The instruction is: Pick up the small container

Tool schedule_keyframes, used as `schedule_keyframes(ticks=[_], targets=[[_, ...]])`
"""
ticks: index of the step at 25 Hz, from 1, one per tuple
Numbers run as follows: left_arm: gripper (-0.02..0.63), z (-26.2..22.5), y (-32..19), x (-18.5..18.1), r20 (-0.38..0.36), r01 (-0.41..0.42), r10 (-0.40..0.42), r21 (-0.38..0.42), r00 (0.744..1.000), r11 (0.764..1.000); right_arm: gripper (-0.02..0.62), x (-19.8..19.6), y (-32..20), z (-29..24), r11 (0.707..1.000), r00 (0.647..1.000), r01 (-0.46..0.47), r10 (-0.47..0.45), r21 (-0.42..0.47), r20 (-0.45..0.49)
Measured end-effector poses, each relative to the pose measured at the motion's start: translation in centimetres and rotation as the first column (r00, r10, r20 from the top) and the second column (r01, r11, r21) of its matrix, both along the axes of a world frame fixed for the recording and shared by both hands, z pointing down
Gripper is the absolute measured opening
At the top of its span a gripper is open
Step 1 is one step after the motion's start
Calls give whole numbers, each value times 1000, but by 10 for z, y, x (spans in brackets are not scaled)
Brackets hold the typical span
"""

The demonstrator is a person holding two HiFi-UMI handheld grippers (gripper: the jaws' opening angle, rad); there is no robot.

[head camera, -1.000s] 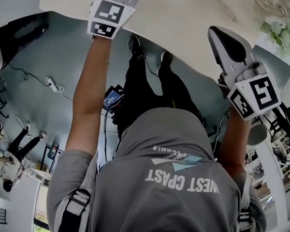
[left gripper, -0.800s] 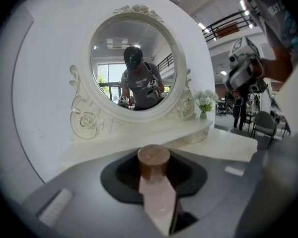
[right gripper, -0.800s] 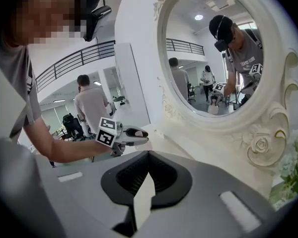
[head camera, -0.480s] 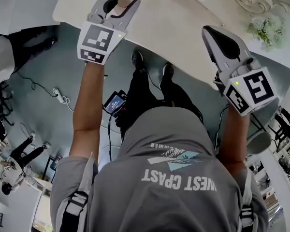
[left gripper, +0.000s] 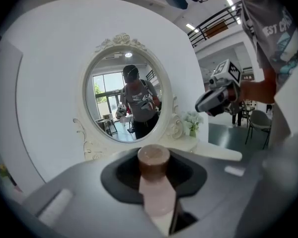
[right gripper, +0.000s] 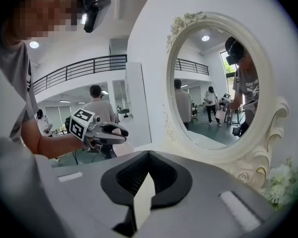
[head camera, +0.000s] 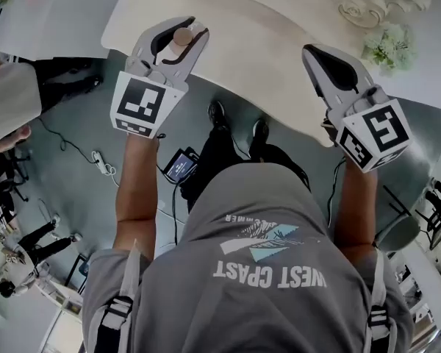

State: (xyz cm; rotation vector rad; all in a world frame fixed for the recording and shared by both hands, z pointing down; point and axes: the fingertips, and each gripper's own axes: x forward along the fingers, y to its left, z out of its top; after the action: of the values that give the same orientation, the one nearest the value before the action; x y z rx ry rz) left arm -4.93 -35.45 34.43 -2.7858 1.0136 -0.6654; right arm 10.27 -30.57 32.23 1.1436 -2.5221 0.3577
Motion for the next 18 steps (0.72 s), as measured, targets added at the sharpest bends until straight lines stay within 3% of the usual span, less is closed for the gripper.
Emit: schedule_keyframes(ticks=[18], targets=[[106, -92, 94, 1, -16, 5, -4, 48, 1000, 999, 2, 17, 43, -54, 992, 1000, 13, -12, 122, -9]])
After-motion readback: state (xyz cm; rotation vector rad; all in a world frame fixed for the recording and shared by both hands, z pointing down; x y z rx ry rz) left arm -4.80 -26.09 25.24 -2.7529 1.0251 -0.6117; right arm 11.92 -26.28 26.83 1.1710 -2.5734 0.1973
